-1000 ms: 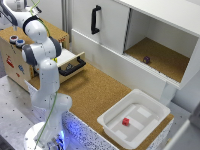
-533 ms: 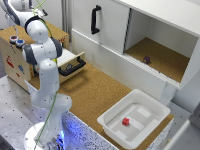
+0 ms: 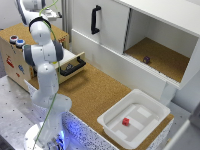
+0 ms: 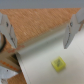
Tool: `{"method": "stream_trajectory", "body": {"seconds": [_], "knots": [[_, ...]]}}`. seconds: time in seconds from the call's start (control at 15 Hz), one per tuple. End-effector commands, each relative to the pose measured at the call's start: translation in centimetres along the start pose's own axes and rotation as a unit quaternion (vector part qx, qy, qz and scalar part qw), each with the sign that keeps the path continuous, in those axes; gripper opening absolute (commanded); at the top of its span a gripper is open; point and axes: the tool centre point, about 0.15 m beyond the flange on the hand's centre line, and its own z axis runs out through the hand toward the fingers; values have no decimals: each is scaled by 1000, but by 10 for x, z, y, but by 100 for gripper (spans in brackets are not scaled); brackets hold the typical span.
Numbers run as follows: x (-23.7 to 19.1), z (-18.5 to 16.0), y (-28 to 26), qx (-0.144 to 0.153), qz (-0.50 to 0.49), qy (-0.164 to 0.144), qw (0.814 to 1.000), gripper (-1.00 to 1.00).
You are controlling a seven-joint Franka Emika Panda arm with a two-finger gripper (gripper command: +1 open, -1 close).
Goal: Turn off the red led light
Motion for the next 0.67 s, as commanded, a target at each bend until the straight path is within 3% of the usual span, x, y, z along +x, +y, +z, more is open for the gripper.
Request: {"method": "stream_trajectory", "body": {"seconds": [0.0, 0.4, 0.53, 0.6], "knots": [[-139, 61, 87, 79, 68, 161, 981, 100], [-216, 71, 131, 69, 169, 173, 968, 100], [-233, 67, 134, 34, 239, 160, 957, 100], [-238, 66, 132, 0, 282, 130, 951, 100]]}}
